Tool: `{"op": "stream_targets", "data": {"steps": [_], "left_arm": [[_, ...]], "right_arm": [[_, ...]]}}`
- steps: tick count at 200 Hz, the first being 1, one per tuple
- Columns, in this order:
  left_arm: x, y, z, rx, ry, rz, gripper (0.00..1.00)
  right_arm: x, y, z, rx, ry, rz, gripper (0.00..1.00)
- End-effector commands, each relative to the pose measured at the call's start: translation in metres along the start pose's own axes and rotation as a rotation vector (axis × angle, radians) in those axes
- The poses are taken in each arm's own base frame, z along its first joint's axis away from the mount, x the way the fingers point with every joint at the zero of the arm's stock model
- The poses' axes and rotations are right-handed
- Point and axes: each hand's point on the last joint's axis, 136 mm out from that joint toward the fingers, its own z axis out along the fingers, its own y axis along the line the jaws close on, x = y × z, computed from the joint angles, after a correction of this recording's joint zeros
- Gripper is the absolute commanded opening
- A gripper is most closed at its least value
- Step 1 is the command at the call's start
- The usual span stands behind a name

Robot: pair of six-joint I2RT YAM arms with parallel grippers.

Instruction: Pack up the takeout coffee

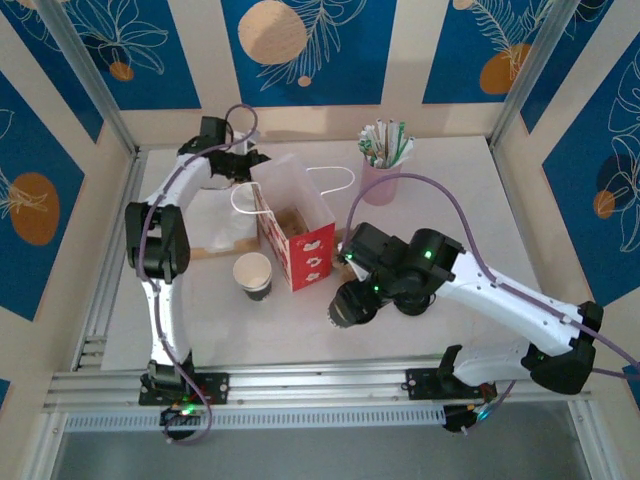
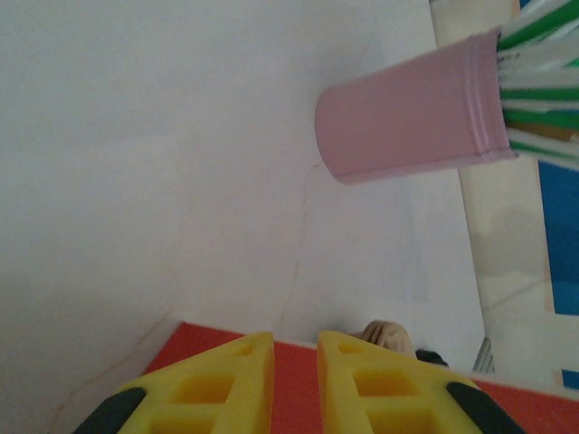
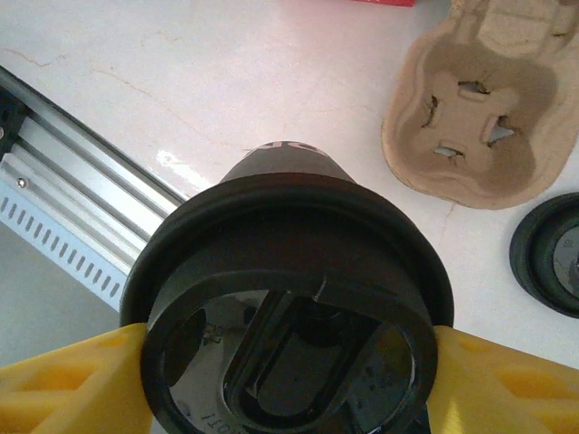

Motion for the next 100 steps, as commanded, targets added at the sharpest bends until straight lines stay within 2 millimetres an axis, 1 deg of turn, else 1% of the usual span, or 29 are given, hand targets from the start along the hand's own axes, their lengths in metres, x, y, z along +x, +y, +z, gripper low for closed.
{"op": "stream_targets", "data": {"steps": [1,29,52,77,100], "left_arm": [[-0.007,-0.041,-0.017,0.073,-0.057,0.104,0.19],[0.006,-0.050,-0.016,0.081,-0.046,0.120,0.19],[0.019,-0.052,-0.017,0.082,-0.048,0.124,0.19],[0.032,-0.054,-0.017,0.092,-0.045,0.122,0.19],[0.045,-0.060,-0.013,0.105,-0.025,0.129,0.19]], "right_arm": [[0.008,-0.011,-0.015,0.008,-0.008,0.045,0.69],[0.009,-0.029,-0.027,0.037,-0.036,0.098,0.70],[0.009,-0.042,-0.041,0.056,-0.080,0.140,0.70],[0.007,-0.052,-0.055,0.062,-0.129,0.171,0.70],[0.004,-0.057,-0.070,0.073,-0.170,0.175,0.70]]}}
